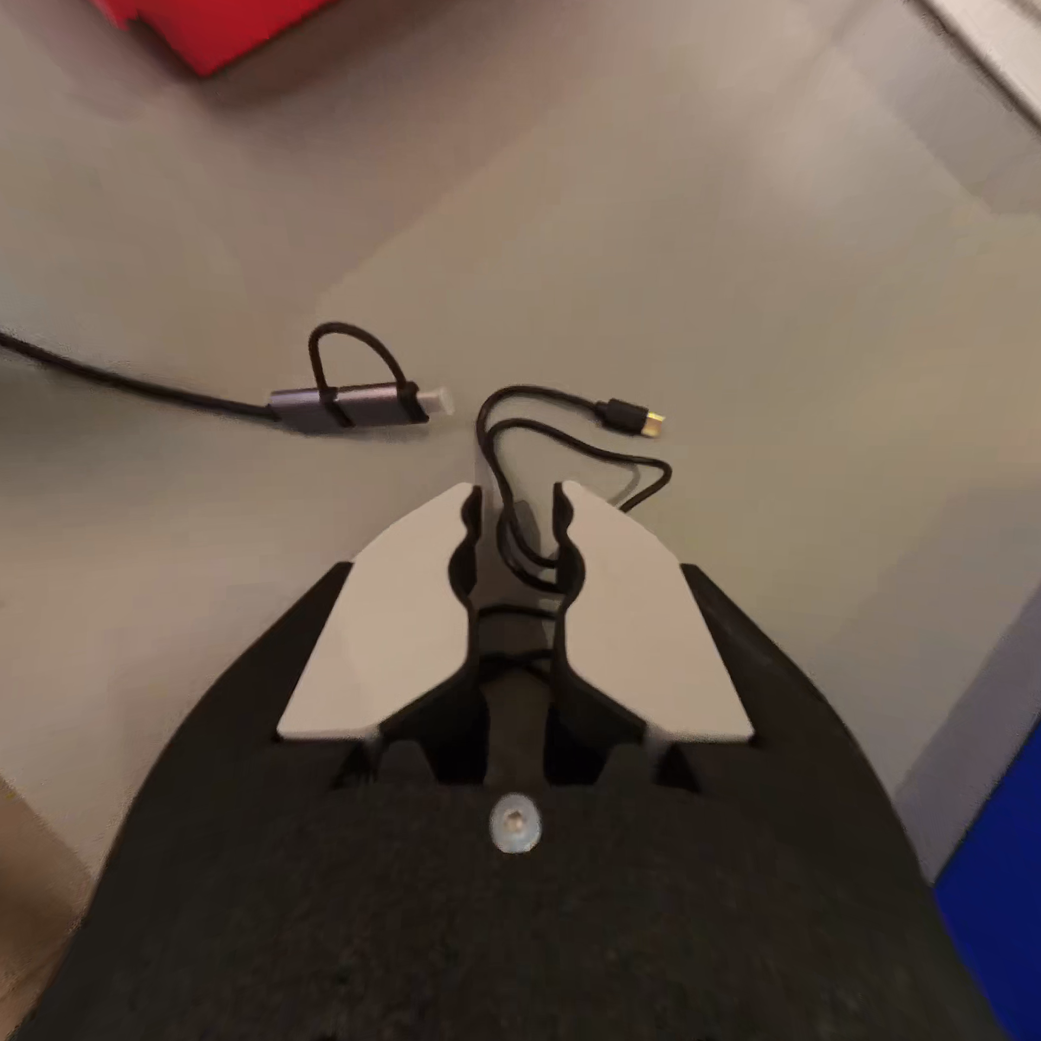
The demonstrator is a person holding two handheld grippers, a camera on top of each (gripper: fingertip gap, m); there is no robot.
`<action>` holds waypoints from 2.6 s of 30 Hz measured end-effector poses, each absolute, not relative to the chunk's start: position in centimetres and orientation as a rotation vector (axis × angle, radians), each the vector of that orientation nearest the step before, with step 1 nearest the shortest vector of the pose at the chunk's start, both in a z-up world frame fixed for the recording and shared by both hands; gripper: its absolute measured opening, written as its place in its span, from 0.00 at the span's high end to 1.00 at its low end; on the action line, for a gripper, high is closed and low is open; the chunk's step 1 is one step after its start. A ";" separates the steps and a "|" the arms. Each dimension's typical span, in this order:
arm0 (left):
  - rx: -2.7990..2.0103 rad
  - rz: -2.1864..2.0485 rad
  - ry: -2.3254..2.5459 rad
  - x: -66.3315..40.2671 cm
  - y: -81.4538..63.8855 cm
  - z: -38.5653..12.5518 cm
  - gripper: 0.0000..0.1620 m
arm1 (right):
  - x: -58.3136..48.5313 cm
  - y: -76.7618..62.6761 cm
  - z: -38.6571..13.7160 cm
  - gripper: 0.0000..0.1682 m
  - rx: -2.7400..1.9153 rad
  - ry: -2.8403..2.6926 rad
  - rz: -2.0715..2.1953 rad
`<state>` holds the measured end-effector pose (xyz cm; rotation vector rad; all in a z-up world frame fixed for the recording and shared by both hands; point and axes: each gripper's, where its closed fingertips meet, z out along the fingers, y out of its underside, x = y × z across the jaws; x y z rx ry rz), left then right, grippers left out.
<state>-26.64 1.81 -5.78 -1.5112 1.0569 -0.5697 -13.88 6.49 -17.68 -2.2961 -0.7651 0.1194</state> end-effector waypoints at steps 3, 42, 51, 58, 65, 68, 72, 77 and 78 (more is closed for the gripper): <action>-1.511 -0.529 1.059 -27.3 2.2 -5.9 0.94 | -11.1 5.6 -18.9 0.83 -2.386 -0.837 0.056; -1.508 -0.538 1.140 -26.5 1.1 -6.4 0.94 | -11.8 -2.3 -17.1 0.98 -2.251 -1.548 0.634; -1.487 -0.507 1.168 -25.9 0.7 -6.3 0.94 | -13.0 -3.4 -18.3 0.98 -1.941 -1.884 0.298; -1.477 -0.483 1.188 -25.6 0.4 -6.4 0.94 | -12.1 -1.0 -16.8 0.86 -2.245 -1.401 0.206; -1.486 -0.506 1.171 -25.9 0.5 -6.5 0.94 | -15.0 -0.5 -14.1 0.77 -2.315 -0.250 0.466; -1.487 -0.520 1.168 -25.9 0.5 -6.5 0.94 | -14.2 -0.7 -16.1 0.77 -2.359 -0.282 0.152; -1.485 -0.527 1.175 -25.7 0.5 -6.5 0.94 | -13.8 -0.2 -18.2 0.83 -2.392 -0.256 0.051; -1.477 -0.515 1.180 -25.6 0.5 -6.6 0.94 | -13.9 0.2 -19.4 0.98 -2.423 -0.222 0.160; -1.471 -0.511 1.183 -25.6 0.5 -6.7 0.94 | -14.0 0.2 -19.4 0.98 -2.427 -0.248 0.199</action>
